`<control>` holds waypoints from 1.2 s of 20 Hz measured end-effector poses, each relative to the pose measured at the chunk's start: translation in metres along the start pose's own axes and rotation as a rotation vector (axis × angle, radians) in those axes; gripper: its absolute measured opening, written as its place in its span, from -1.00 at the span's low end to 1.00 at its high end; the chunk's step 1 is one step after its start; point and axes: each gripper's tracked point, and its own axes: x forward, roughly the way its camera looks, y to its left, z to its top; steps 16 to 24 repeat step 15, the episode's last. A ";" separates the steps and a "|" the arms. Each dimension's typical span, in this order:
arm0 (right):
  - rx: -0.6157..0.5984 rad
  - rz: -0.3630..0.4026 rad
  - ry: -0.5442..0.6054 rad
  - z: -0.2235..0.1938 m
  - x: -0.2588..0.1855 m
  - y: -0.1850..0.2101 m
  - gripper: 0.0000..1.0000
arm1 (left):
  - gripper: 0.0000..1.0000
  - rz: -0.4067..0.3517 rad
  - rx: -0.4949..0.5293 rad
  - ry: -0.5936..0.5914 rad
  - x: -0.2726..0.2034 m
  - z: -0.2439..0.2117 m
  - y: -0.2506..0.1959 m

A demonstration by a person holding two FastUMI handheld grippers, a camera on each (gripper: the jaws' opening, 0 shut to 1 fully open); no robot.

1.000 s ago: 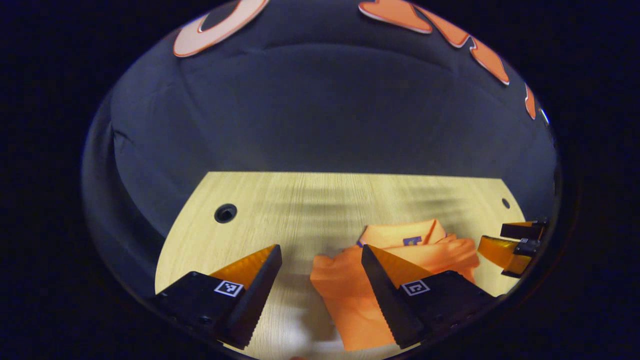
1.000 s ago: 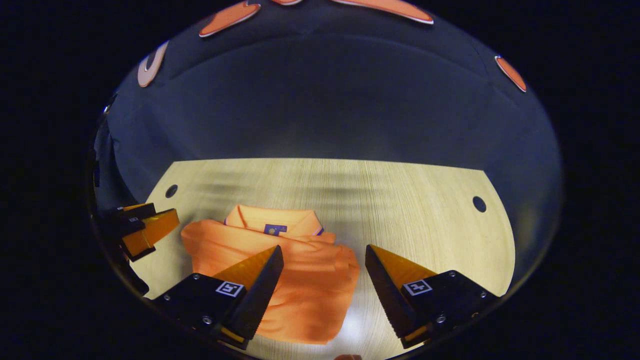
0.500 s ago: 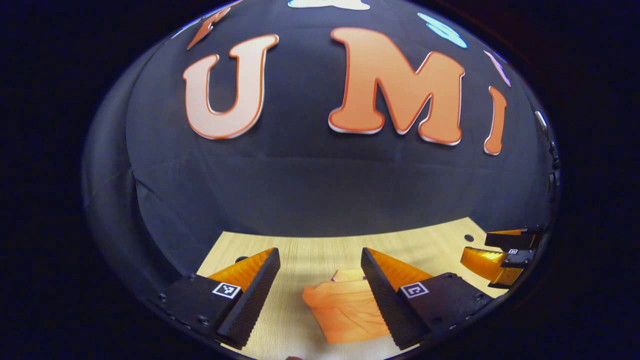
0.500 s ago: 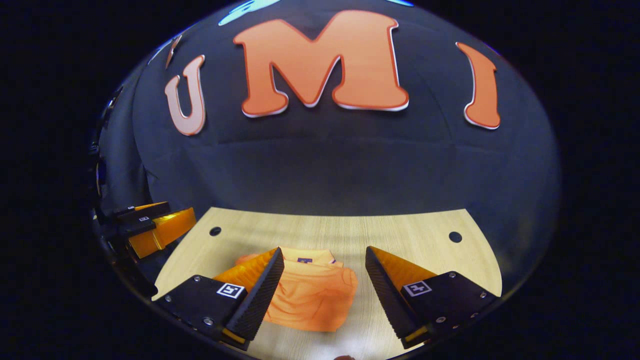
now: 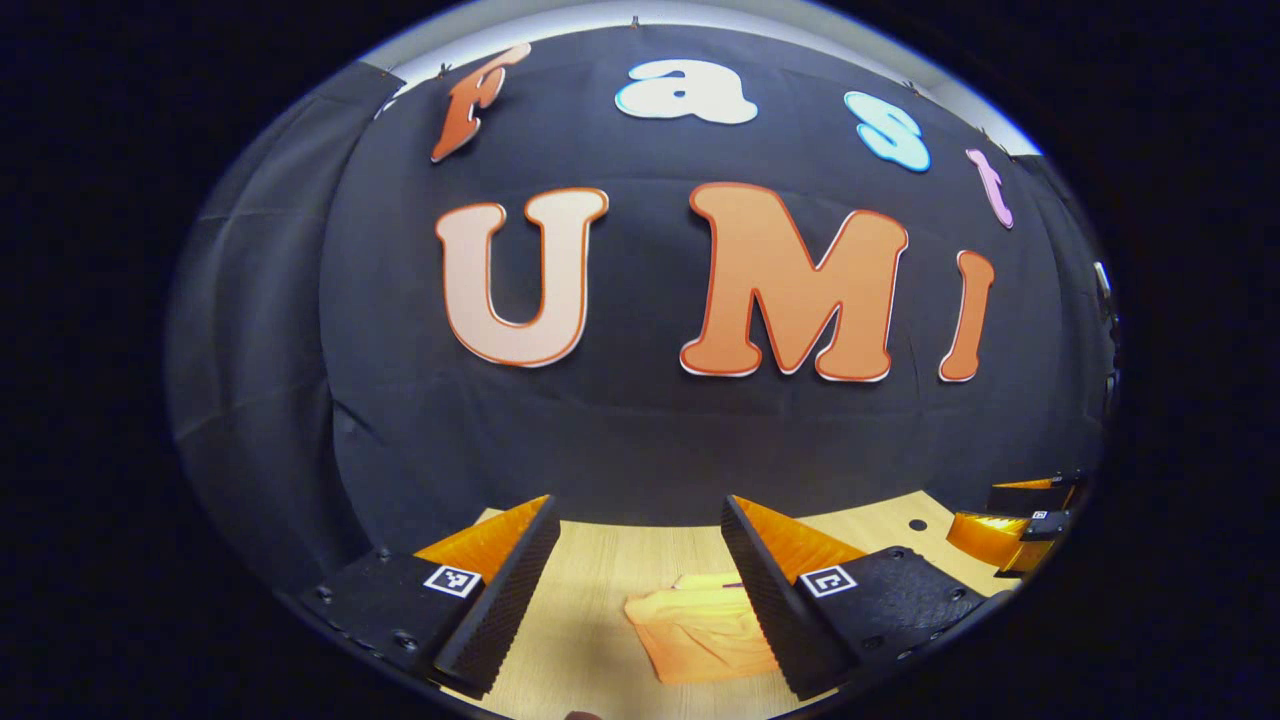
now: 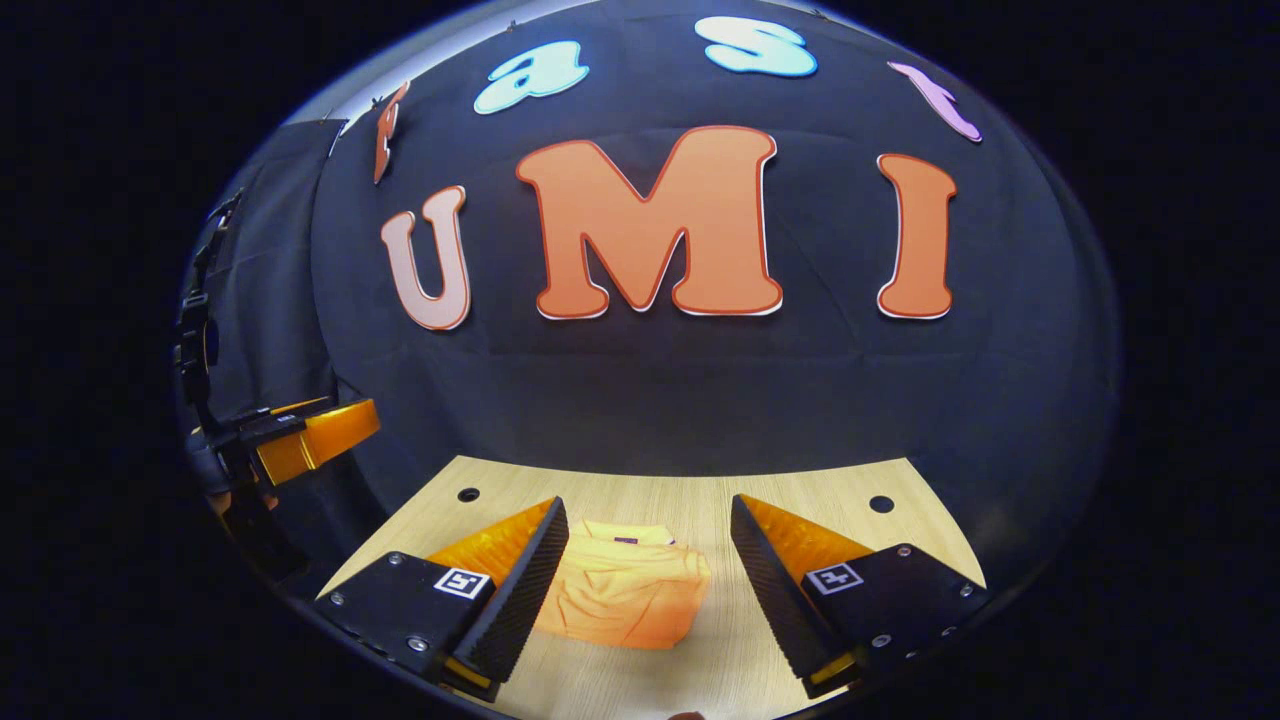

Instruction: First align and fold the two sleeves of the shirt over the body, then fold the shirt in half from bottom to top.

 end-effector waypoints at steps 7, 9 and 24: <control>-0.045 0.015 -0.087 0.012 -0.023 -0.013 0.97 | 0.99 -0.001 -0.016 -0.053 -0.028 0.002 -0.021; -0.033 0.048 -0.078 0.008 -0.026 -0.016 0.97 | 0.99 -0.005 -0.016 -0.077 -0.036 0.003 -0.033; -0.031 0.087 -0.086 0.003 -0.032 -0.021 0.97 | 0.99 0.044 -0.051 -0.076 -0.056 -0.002 -0.037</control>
